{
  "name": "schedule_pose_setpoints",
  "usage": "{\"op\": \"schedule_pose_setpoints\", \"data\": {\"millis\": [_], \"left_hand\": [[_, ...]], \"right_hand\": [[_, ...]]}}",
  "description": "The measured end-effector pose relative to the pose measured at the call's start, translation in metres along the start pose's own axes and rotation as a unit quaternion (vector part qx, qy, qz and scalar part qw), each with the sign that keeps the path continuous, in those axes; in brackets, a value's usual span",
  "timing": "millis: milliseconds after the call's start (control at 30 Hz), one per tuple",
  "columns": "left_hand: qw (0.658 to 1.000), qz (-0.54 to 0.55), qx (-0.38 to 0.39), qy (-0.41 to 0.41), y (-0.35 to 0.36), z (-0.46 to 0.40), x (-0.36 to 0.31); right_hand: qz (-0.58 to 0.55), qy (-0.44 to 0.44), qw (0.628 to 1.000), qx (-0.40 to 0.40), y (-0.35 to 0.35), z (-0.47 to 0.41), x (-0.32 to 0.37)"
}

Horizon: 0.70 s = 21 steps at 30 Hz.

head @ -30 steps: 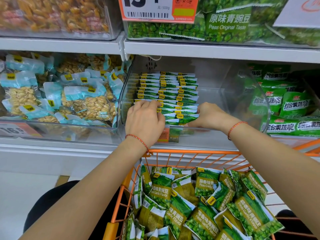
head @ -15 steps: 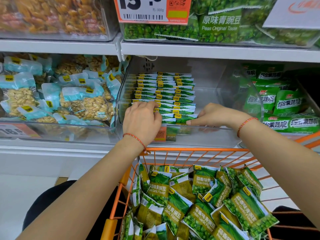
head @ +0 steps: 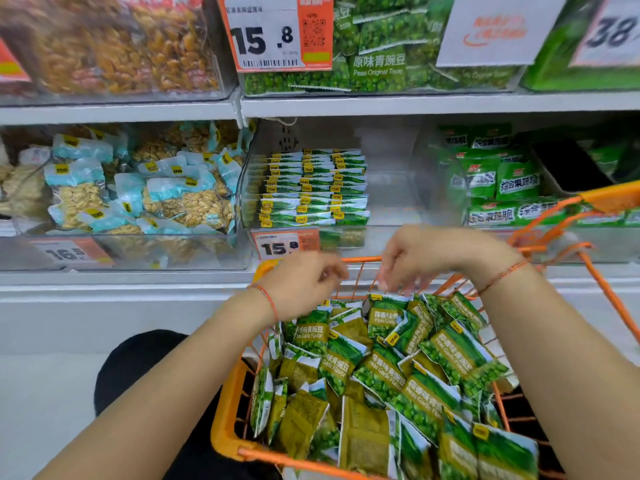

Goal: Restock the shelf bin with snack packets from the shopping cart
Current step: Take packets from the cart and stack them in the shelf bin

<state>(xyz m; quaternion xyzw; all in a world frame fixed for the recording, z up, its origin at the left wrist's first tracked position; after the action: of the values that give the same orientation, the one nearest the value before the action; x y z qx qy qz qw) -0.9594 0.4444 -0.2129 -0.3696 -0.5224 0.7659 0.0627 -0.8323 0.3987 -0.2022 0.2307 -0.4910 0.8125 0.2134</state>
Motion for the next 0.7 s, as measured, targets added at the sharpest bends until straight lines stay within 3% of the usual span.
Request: {"op": "schedule_pose_setpoints", "data": {"millis": [67,133,233,367,533,700], "left_hand": [[0.995,-0.069,0.065,-0.019,0.029,0.006,0.005],[0.985,-0.120,0.118,-0.026,0.055,0.012,0.005],[0.961,-0.229,0.156,0.014,0.080,0.019,0.003],[0.937,-0.321,0.134,0.027,0.088,0.020,0.008],[0.941,-0.310,0.133,0.042,0.087,0.024,0.003],[0.978,-0.171,0.113,0.033,0.071,0.025,0.001]], "right_hand": [[0.119,0.071,0.990,0.021,0.017,0.013,-0.030],[0.197,0.122,0.972,-0.027,0.023,0.025,-0.059],[0.121,0.124,0.979,-0.103,0.039,0.033,-0.081],[0.040,0.096,0.989,-0.107,0.061,0.032,-0.078],[0.046,0.075,0.990,-0.108,0.065,0.034,-0.074],[0.027,0.043,0.993,-0.105,0.067,0.035,-0.065]]}}
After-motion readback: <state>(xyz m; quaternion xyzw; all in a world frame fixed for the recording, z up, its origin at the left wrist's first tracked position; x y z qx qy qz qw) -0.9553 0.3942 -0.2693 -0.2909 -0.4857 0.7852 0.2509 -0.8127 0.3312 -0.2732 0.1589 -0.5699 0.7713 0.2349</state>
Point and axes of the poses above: each hand's wrist, its own z-axis away from the middle knuckle, its own y-axis out of the palm, x = y × z, the point moved 8 cm from there along -z, towards the middle knuckle, and after that the axes turned 15 degrees about -y, right-handed, at the moved point
